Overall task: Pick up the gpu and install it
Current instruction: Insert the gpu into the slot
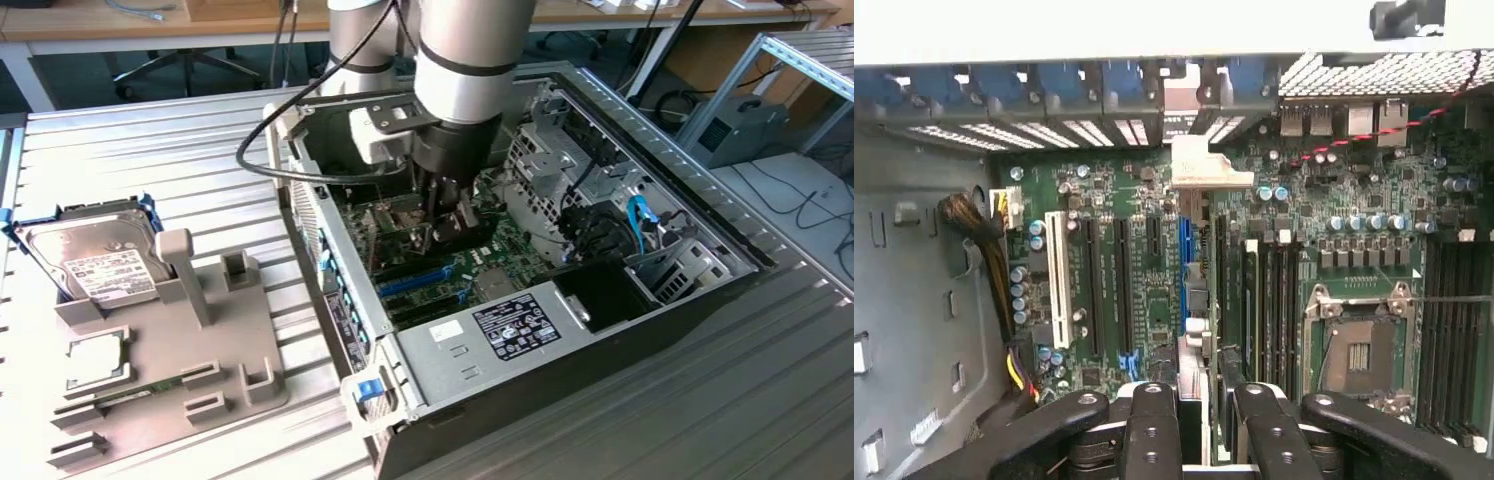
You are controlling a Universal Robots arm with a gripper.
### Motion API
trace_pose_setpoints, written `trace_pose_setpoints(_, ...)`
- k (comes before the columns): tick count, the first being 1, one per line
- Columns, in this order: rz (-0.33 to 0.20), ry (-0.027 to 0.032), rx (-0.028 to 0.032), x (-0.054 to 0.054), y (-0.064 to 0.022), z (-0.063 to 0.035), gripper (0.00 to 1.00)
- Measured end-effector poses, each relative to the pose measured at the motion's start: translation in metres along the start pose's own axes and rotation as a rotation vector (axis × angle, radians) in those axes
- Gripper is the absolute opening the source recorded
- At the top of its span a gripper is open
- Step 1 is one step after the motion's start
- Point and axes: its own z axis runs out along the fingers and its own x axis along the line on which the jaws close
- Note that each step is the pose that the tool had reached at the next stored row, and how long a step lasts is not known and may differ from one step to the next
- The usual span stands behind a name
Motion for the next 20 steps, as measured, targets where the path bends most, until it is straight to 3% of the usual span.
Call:
trace_pose_setpoints(3, 0.000, 0.0018, 0.0000, 0.002, 0.0220, 0.0208, 0.27)
trace_pose_setpoints(5, -0.001, 0.0185, 0.0004, 0.002, 0.0244, 0.0286, 0.27)
trace_pose_setpoints(11, -0.001, 0.0188, 0.0002, 0.003, 0.0256, 0.0398, 0.27)
trace_pose_setpoints(20, -0.001, 0.0179, 0.0014, 0.003, 0.0256, 0.0409, 0.27)
